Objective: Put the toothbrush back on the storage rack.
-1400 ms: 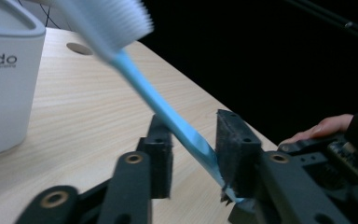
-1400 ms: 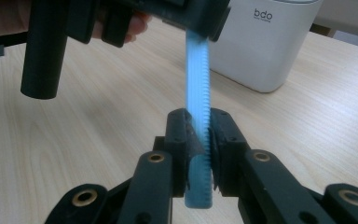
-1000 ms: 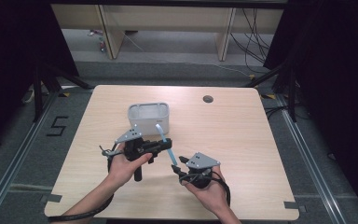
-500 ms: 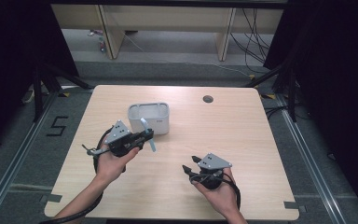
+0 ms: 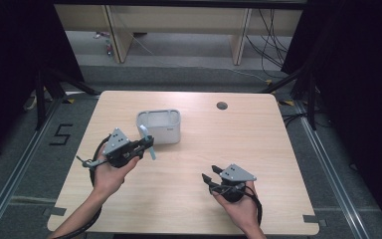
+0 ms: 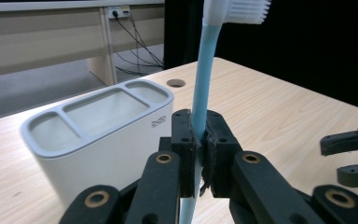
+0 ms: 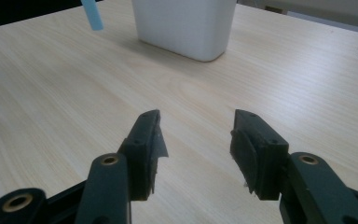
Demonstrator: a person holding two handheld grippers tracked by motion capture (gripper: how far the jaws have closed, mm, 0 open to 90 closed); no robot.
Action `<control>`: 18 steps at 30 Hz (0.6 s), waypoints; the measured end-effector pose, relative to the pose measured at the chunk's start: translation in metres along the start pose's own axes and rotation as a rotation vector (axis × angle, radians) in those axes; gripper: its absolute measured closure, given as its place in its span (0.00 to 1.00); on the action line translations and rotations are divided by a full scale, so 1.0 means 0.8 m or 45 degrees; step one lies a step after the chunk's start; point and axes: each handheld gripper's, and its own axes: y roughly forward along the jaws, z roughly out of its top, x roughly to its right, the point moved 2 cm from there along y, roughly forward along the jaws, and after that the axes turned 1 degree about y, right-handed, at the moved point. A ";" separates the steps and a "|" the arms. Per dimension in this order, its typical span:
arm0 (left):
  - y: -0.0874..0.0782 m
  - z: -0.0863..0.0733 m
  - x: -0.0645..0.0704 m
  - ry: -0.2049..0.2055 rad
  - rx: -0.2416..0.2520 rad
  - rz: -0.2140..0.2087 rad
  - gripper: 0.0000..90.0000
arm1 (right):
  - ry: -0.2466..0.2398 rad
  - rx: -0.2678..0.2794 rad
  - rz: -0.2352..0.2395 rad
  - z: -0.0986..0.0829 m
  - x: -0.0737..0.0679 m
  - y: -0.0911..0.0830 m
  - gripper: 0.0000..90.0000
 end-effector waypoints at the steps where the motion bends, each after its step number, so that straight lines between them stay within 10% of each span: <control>1: -0.002 0.000 -0.001 0.004 0.001 0.010 0.93 | 0.021 -0.012 0.009 -0.001 -0.001 -0.001 0.59; 13: -0.017 -0.006 -0.017 0.034 0.003 0.090 0.93 | 0.151 0.006 -0.050 -0.010 0.007 -0.007 0.59; 18: -0.021 -0.006 -0.022 0.042 0.008 0.120 0.93 | 0.096 0.042 -0.058 -0.013 0.015 -0.006 0.58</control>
